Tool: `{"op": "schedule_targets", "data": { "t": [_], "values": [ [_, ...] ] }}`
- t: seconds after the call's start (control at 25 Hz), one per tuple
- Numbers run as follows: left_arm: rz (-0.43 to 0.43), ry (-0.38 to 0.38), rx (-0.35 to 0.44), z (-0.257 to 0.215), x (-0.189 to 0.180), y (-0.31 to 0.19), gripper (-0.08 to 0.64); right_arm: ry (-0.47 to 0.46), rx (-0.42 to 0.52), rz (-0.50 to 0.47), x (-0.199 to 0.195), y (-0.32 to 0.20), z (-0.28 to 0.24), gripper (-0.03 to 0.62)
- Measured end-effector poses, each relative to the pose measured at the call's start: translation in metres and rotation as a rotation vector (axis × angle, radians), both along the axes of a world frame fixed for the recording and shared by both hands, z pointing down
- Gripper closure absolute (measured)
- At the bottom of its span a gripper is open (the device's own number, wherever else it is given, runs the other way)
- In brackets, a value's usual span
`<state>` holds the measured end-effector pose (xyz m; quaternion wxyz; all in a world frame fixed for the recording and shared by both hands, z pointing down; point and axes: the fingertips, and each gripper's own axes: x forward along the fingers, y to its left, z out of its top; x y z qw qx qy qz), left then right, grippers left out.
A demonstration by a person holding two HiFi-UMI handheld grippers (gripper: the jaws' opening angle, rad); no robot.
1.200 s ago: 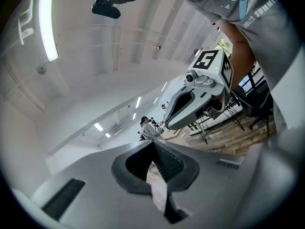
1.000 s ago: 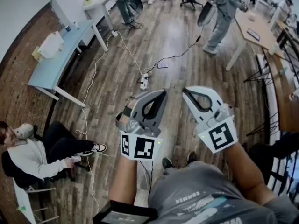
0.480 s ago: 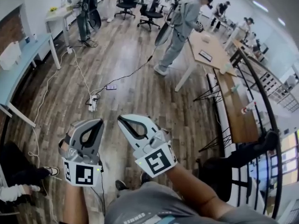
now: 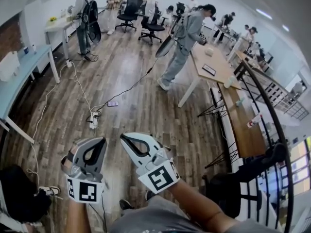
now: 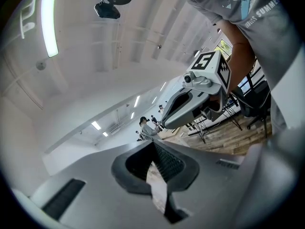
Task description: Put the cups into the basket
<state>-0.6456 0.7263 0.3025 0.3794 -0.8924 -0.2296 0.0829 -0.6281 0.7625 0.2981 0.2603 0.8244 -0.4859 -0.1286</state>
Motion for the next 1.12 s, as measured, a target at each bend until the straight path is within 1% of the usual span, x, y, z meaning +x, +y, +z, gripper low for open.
{"op": "schedule_targets", "data": {
  "t": [0.12, 0.28, 0.44, 0.68, 0.76, 0.84, 0.96, 1.04, 1.12],
  "values": [
    [0.005, -0.002, -0.002, 0.003, 0.005, -0.003, 0.56, 0.011, -0.002, 0.004, 0.006, -0.003, -0.002, 0.58],
    [0.01, -0.017, -0.007, 0.008, 0.021, -0.002, 0.56, 0.008, -0.002, 0.001, 0.023, -0.003, -0.001, 0.58],
    [-0.002, -0.03, 0.005, 0.01, 0.051, 0.002, 0.56, -0.009, 0.012, -0.006, 0.054, 0.002, 0.002, 0.58],
    [-0.052, -0.038, 0.027, 0.009, 0.102, 0.004, 0.56, -0.027, 0.055, -0.064, 0.106, 0.001, 0.002, 0.58],
    [-0.076, -0.042, 0.015, 0.009, 0.116, 0.001, 0.56, -0.006, 0.059, -0.095, 0.118, -0.003, 0.0, 0.58],
    [-0.096, -0.035, -0.026, 0.011, 0.133, 0.001, 0.56, 0.044, 0.038, -0.132, 0.13, -0.004, -0.003, 0.58],
    [-0.109, 0.016, -0.105, 0.0, 0.164, 0.004, 0.56, 0.108, 0.008, -0.178, 0.155, -0.001, -0.011, 0.58],
    [-0.129, 0.014, -0.1, -0.009, 0.183, 0.009, 0.56, 0.1, 0.009, -0.187, 0.173, 0.006, -0.016, 0.58],
    [-0.145, -0.008, -0.067, -0.012, 0.194, 0.016, 0.558, 0.051, 0.032, -0.185, 0.186, 0.012, -0.014, 0.58]
  ]
}}
